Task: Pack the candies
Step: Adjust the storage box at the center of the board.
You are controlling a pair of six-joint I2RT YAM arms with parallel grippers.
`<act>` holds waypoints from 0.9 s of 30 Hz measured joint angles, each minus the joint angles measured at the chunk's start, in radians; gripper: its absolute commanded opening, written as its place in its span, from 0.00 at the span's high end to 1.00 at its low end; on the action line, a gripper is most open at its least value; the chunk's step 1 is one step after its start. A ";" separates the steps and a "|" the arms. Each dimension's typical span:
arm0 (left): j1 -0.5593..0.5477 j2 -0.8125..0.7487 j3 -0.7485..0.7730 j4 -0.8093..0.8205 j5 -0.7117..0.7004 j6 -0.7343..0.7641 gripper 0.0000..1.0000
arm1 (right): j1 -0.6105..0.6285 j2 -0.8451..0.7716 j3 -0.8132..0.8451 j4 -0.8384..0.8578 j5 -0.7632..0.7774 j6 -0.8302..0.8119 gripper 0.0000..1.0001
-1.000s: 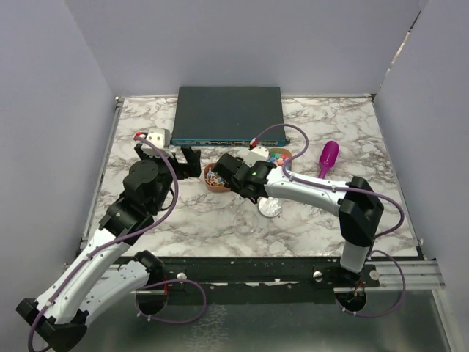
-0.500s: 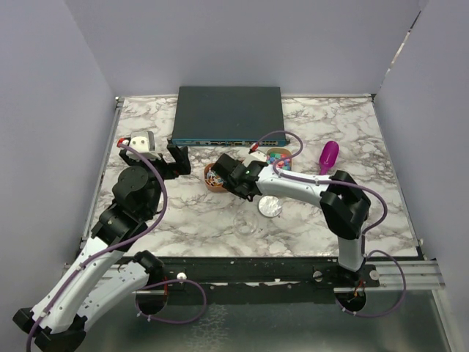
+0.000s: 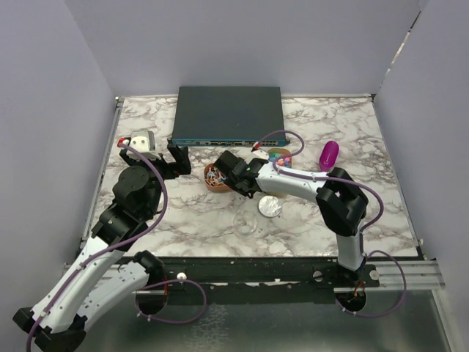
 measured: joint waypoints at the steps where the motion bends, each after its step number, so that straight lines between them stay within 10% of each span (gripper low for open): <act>1: 0.000 0.000 0.000 0.000 0.000 0.000 0.01 | 0.000 0.002 0.002 0.000 0.000 0.000 0.55; 27: 0.000 0.000 0.000 0.000 0.000 0.000 0.01 | -0.002 0.018 -0.009 0.044 0.003 -0.020 0.99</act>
